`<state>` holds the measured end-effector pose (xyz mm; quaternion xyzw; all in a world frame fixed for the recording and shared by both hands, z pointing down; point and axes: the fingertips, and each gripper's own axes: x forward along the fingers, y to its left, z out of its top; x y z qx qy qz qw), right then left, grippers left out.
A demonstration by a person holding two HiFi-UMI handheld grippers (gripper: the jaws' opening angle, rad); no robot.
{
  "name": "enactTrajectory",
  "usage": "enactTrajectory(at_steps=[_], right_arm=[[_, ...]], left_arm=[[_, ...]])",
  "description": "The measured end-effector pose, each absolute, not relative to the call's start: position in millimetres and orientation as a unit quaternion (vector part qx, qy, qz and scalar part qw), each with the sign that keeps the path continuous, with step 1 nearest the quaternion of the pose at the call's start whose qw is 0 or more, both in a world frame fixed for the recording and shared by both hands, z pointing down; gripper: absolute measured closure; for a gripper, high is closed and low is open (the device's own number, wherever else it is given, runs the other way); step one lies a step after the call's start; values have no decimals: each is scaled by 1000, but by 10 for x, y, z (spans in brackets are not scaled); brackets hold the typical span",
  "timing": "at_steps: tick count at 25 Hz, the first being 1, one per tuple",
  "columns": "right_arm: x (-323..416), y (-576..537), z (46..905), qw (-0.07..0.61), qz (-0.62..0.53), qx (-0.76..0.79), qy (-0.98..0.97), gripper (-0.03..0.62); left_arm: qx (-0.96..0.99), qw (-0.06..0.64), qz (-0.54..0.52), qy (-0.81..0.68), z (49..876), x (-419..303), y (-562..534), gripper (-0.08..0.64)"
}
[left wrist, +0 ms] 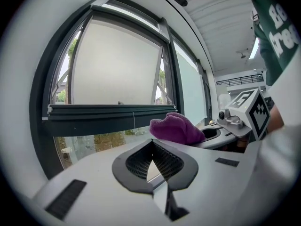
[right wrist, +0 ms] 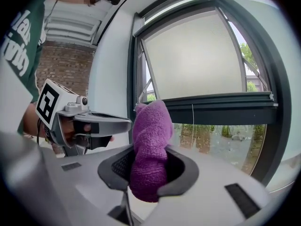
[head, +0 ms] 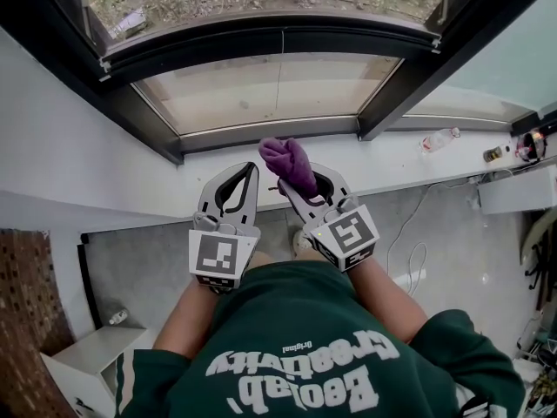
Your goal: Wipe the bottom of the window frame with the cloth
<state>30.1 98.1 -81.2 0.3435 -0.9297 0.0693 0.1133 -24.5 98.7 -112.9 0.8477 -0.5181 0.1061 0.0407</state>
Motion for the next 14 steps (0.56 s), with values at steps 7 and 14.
enactTrajectory(at_steps=[7, 14], right_arm=[[264, 1002, -779, 117, 67, 340, -931, 474], [332, 995, -813, 115, 69, 344, -929, 474]], left_arm=[[845, 29, 122, -520, -1117, -321, 980, 551], [840, 36, 124, -526, -1117, -355, 978, 551]])
